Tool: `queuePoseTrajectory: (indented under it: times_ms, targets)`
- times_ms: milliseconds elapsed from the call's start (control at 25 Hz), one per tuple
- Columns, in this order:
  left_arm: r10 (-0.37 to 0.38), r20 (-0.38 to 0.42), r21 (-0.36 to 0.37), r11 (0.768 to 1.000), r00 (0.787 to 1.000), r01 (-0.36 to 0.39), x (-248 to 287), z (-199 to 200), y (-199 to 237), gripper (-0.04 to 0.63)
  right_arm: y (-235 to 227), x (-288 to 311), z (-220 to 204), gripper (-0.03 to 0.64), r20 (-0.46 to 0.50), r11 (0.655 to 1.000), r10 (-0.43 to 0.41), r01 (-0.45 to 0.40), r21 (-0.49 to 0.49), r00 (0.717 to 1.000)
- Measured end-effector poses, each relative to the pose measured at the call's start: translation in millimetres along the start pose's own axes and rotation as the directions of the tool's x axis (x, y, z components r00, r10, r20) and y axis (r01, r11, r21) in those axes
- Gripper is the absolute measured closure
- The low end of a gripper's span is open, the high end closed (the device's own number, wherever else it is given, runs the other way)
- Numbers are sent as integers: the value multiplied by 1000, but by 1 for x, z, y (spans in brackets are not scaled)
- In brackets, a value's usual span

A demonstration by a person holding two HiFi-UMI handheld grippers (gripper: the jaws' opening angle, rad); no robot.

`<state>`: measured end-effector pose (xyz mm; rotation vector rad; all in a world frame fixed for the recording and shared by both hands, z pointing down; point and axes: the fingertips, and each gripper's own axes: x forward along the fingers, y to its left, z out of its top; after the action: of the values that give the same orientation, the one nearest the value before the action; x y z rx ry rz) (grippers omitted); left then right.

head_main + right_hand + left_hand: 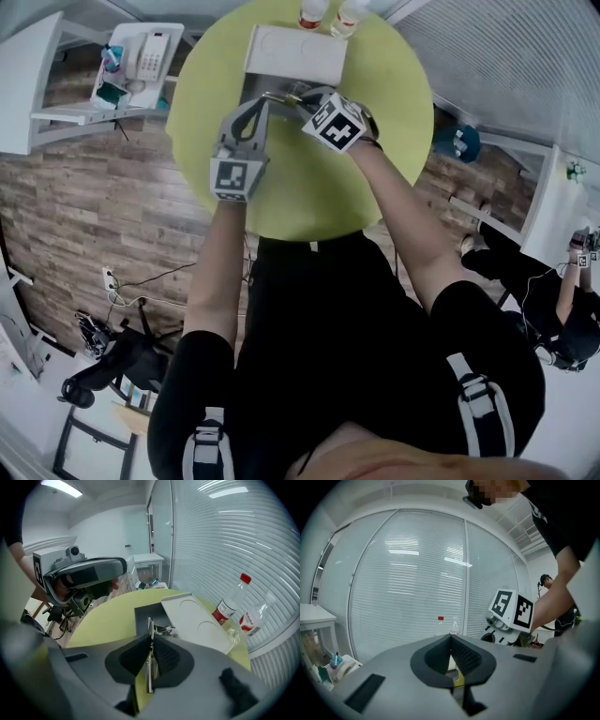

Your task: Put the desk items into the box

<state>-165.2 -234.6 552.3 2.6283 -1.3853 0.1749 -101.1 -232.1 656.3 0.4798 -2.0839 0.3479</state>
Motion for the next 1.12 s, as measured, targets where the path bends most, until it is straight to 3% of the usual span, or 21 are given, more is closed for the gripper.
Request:
queuePoseTrajectory:
  times_ms: [680,1120]
  targets:
    - [-8,-53,-35,999,999,6,16,-36,26,583,-8,66,-5,578,-32,998,56,-55,38,998]
    - [1,-71,-38,999,997,-3,19,-46,32,583,-16,90,-12,577,-47,990,80,-74,116,996]
